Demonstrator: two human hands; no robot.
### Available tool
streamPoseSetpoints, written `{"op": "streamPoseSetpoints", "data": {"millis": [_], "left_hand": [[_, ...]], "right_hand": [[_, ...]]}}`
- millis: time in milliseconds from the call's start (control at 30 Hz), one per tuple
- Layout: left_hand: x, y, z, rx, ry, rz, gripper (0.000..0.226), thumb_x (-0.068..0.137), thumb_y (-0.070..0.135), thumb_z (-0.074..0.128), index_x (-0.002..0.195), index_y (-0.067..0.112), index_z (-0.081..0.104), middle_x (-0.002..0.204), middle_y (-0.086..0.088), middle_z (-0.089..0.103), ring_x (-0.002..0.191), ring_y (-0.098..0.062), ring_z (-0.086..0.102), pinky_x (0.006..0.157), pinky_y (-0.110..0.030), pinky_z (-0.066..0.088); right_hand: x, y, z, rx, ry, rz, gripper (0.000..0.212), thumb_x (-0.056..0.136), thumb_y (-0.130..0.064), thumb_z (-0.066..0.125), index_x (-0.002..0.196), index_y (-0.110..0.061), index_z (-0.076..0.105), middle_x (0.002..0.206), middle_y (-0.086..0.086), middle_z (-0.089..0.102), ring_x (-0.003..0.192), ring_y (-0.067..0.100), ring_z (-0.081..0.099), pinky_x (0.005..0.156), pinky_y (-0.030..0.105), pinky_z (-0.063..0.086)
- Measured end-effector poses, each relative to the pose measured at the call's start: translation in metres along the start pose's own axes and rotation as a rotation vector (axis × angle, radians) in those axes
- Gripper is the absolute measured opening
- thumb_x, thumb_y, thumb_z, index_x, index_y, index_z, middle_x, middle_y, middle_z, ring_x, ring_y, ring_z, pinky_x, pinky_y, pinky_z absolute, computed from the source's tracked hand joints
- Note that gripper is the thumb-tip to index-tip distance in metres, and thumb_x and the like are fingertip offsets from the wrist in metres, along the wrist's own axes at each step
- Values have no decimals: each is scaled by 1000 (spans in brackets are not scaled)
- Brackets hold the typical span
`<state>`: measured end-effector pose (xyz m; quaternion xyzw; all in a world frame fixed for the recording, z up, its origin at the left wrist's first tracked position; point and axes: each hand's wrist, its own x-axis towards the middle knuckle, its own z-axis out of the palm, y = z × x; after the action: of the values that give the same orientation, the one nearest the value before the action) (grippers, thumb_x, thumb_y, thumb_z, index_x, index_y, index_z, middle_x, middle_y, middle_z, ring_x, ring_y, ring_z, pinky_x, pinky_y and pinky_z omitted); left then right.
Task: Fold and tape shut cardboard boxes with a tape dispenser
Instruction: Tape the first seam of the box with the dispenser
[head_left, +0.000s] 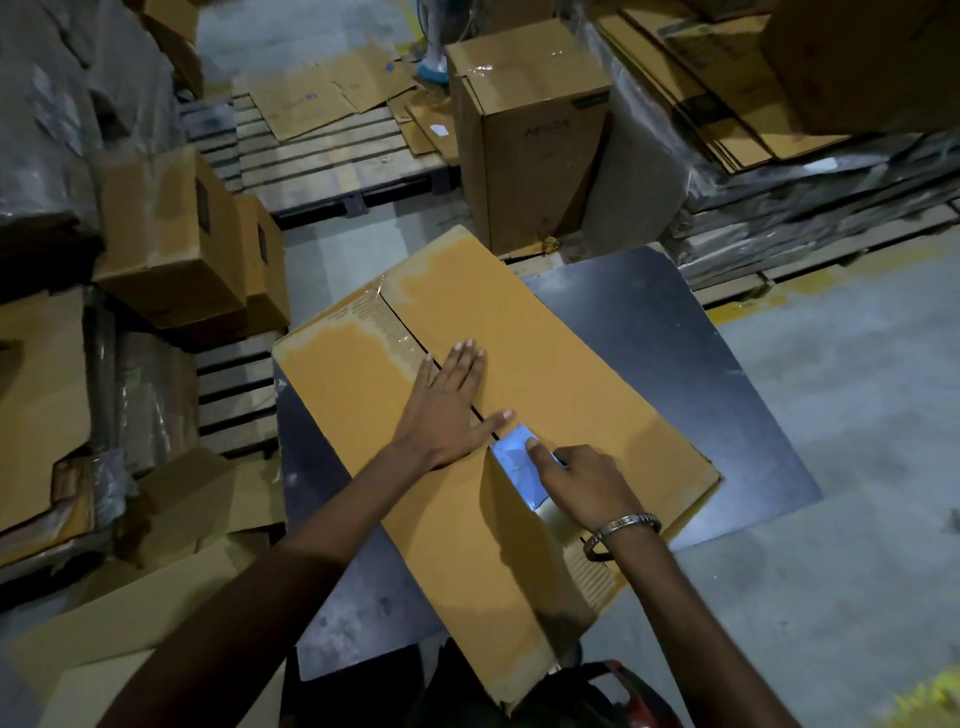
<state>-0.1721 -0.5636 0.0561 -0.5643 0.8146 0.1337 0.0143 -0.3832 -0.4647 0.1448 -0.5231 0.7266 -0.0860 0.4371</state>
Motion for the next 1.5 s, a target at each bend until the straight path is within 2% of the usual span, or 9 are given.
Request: {"op": "streamPoseSetpoints", "data": {"millis": [167, 433, 700, 867, 1100, 1233, 1367, 1433, 1500], "left_hand": [[2, 2, 10, 60, -17, 4, 101, 96, 88, 13, 167, 21, -15, 173, 1, -25, 159, -13, -25, 130, -53, -6], [5, 2, 17, 138, -53, 2, 100, 93, 87, -1, 165, 20, -22, 171, 0, -30, 158, -17, -29, 129, -56, -6], [4, 2, 17, 123, -67, -3, 101, 92, 88, -1, 164, 21, -24, 170, 0, -32, 156, -17, -33, 129, -57, -8], [4, 2, 19, 152, -58, -22, 99, 94, 86, -2, 165, 19, -21, 172, -2, -29, 158, -19, -29, 129, -57, -6], [3, 4, 16, 120, -72, -28, 97, 97, 84, 7, 164, 21, -24, 171, 0, -32, 156, -17, -32, 128, -54, -13], [1, 6, 12, 122, -40, -27, 98, 96, 86, 4, 166, 21, -17, 173, -2, -25, 158, -17, -27, 129, -55, -9], [-17, 15, 5, 20, 60, 8, 88, 102, 79, 16, 170, 23, 3, 177, -1, -8, 162, -15, -13, 131, -54, -4], [-33, 34, 3, -57, 49, 40, 83, 104, 75, 24, 170, 25, 11, 177, 1, -4, 162, -13, -10, 131, -54, -3], [-56, 61, 5, -114, -8, 150, 83, 103, 75, 27, 169, 25, 14, 177, 1, -3, 162, -12, -9, 130, -55, -3]], "right_hand": [[1, -3, -1, 19, -32, 1, 58, 103, -59, 40, 62, -19, 48, 67, 1, 52, 82, 28, 51, 59, 36, 31], [-17, 10, 1, 30, 19, -6, 63, 104, -58, 43, 56, -17, 37, 57, -1, 44, 58, 16, 42, 53, 32, 27], [-23, 13, -8, 5, -4, 5, 64, 104, -58, 44, 56, -16, 36, 57, 1, 44, 57, 16, 41, 52, 32, 26], [-58, 41, -26, -24, -55, 45, 63, 104, -59, 44, 60, -15, 41, 57, 1, 49, 56, 16, 48, 57, 34, 33], [-110, 91, -37, 7, 45, 87, 61, 102, -59, 48, 58, -19, 35, 46, -5, 39, 50, 8, 42, 54, 27, 31], [-120, 116, -34, 26, 103, 66, 61, 101, -57, 53, 53, -24, 32, 40, -8, 38, 43, 7, 43, 52, 26, 30], [-115, 131, -27, 74, 145, 28, 61, 101, -54, 56, 54, -24, 31, 41, -8, 37, 42, 7, 42, 52, 28, 30], [-115, 137, -25, 97, 127, 7, 62, 103, -52, 55, 49, -27, 36, 40, -9, 40, 42, 5, 43, 51, 23, 28], [-116, 140, -24, 121, 116, -7, 63, 103, -52, 54, 46, -30, 41, 40, -9, 41, 40, 4, 44, 49, 19, 29]]}}
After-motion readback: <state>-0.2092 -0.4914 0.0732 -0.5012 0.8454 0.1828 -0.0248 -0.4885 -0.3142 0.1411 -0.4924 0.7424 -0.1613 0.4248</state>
